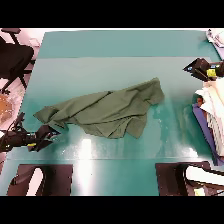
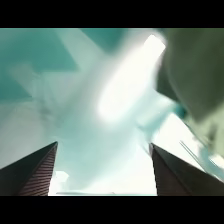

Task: Fold the shirts.

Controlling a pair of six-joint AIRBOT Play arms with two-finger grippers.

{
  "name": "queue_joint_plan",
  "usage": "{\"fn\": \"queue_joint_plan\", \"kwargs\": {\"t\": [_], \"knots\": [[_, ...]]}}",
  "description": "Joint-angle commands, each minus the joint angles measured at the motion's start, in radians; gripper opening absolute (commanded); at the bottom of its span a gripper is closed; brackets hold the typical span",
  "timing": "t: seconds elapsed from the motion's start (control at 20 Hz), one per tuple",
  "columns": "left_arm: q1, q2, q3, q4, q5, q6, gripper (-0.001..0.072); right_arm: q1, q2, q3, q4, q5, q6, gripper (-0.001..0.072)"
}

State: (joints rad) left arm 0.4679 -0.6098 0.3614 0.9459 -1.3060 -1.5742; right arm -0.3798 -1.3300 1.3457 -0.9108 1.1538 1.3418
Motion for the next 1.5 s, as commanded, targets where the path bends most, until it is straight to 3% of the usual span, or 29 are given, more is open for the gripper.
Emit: {"fn": "queue_joint_plan", "kwargs": {"t": [0.0, 0.15, 0.3, 0.35, 0.4, 0.45, 0.5, 0.55, 0.65, 0.7, 0.85, 0.95, 1.0, 1.05, 1.1, 1.35, 1.4, 1.45], "knots": [[0.003, 0.000, -0.033, -0.197, -0.013, 0.093, 0.0634, -0.002, 0.005, -0.008, 0.003, 0.001, 0.000, 0.0624], [0.003, 0.000, -0.033, -0.249, 0.116, 0.116, 0.0634, 0.002, 0.004, -0.008, 0.002, 0.000, 0.000, 0.0624], [0.003, 0.000, -0.033, -0.252, 0.339, 0.116, 0.0632, 0.024, 0.004, -0.008, 0.002, -0.011, 0.000, 0.0624], [0.003, 0.000, -0.033, -0.269, 0.423, 0.116, 0.0542, 0.034, 0.004, -0.008, 0.001, -0.019, 0.000, 0.0624], [0.003, 0.000, -0.033, -0.288, 0.486, 0.118, 0.0300, 0.046, 0.004, -0.008, 0.000, -0.025, 0.000, 0.0624], [0.003, 0.000, -0.033, -0.312, 0.544, 0.146, 0.0154, 0.056, 0.003, -0.008, 0.000, -0.031, 0.000, 0.0624], [0.003, 0.000, -0.033, -0.336, 0.576, 0.180, 0.0048, 0.066, 0.003, -0.008, -0.001, -0.037, 0.000, 0.0624], [0.003, 0.000, -0.033, -0.367, 0.594, 0.196, 0.0026, 0.076, 0.003, -0.008, -0.002, -0.045, 0.000, 0.0624], [0.003, 0.000, -0.033, -0.511, 0.599, 0.219, 0.0026, 0.092, 0.003, -0.008, -0.002, -0.062, 0.000, 0.0623], [0.003, 0.000, -0.033, -0.653, 0.600, 0.298, 0.0026, 0.098, 0.003, -0.008, -0.002, -0.065, 0.000, 0.0622], [0.003, 0.000, -0.033, -1.152, 0.661, 0.686, 0.0026, 0.098, 0.003, -0.008, -0.002, -0.066, 0.000, 0.0617], [0.003, 0.000, -0.033, -1.361, 0.786, 0.924, 0.0029, 0.098, 0.003, -0.008, -0.002, -0.061, 0.000, 0.0616], [0.003, 0.000, -0.033, -1.376, 0.832, 1.014, 0.0188, 0.098, 0.003, -0.008, -0.002, -0.056, 0.000, 0.0616], [0.003, -0.006, -0.033, -1.363, 0.852, 1.062, 0.0537, 0.098, 0.003, -0.008, -0.001, -0.051, 0.000, 0.0616], [0.003, -0.026, -0.032, -1.360, 0.845, 1.070, 0.0712, 0.098, 0.003, -0.008, 0.000, -0.048, 0.000, 0.0616], [0.003, -0.051, -0.031, -1.319, 0.800, 1.069, 0.0700, 0.098, 0.003, -0.008, -0.002, -0.008, 0.000, 0.0616], [0.003, -0.051, -0.024, -1.234, 0.747, 1.068, 0.0659, 0.098, 0.003, -0.008, -0.003, -0.009, 0.000, 0.0616], [0.003, -0.051, -0.010, -1.058, 0.665, 1.038, 0.0483, 0.098, 0.003, -0.008, -0.003, -0.006, 0.000, 0.0615]]}}
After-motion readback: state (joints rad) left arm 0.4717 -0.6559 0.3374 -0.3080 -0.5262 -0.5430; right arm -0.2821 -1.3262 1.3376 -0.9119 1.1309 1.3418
